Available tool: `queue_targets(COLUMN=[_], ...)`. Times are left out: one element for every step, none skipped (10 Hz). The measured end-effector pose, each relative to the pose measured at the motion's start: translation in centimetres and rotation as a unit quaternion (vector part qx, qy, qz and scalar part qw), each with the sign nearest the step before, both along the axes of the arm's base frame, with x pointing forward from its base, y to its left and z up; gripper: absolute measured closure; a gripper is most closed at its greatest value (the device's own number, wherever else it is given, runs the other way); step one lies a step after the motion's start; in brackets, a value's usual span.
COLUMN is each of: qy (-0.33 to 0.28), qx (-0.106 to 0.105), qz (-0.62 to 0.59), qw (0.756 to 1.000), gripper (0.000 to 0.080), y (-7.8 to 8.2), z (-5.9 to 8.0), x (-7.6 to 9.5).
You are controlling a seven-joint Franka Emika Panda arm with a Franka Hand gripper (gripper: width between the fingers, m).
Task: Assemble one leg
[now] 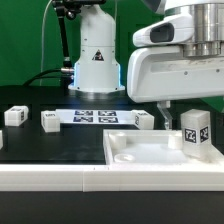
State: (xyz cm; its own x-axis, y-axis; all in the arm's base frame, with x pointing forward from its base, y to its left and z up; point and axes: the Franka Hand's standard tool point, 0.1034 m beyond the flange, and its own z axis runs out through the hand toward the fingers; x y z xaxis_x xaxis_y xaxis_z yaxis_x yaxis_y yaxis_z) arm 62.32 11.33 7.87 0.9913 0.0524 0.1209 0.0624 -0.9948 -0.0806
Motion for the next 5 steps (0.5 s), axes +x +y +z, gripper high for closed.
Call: queue_targets(qy=[-0.003, -0.006, -0.009, -0.010, -0.010], qx=[-0.004, -0.008, -0.013, -0.016, -0.016], qz=[0.036, 0.064, 0.100, 0.116, 0.113], qw=[0.999, 0.998, 0.995, 0.993, 0.993], gripper=[0.0150, 0.0150, 0.0150, 0.0150, 0.0279], y=[0.00, -0.01, -0.02, -0.02, -0.04], z=[0.00, 0.00, 0.00, 0.00, 0.00], x=[0.00, 0.00, 0.00, 0.01, 0.02])
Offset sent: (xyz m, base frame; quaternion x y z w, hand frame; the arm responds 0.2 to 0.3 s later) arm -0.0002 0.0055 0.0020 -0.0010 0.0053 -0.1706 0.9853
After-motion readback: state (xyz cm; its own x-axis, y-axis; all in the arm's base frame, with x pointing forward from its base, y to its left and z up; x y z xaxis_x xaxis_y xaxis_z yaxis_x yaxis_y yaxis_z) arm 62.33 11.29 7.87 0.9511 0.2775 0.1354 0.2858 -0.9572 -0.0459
